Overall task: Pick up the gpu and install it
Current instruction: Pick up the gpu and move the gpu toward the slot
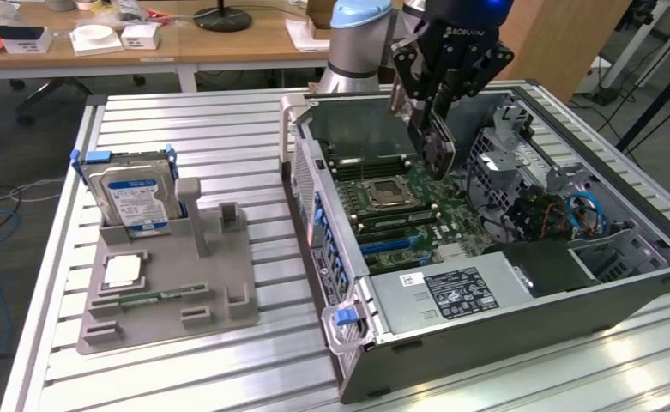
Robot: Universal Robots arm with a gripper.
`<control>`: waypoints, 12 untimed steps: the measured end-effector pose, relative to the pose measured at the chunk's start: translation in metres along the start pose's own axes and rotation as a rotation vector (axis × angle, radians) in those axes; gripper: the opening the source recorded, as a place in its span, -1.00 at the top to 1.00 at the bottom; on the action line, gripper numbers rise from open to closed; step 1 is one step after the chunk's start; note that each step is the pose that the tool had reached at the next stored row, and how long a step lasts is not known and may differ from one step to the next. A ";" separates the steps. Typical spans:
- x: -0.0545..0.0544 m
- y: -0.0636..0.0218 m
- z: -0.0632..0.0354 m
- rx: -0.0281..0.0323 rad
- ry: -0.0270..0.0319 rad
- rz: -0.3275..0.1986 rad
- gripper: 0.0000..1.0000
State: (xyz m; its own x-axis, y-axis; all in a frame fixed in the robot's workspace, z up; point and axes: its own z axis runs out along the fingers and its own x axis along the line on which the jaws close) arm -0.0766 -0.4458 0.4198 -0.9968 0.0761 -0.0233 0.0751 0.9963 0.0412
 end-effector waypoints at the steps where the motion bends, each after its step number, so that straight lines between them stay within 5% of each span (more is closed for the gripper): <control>1: -0.001 0.0001 0.0000 0.0000 0.0000 0.000 0.47; 12: -0.013 0.0009 0.0003 0.0000 0.0000 0.000 0.47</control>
State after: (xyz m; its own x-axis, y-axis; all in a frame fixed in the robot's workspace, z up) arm -0.0638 -0.4458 0.4198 -0.9968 0.0761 -0.0233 0.0751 0.9963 0.0412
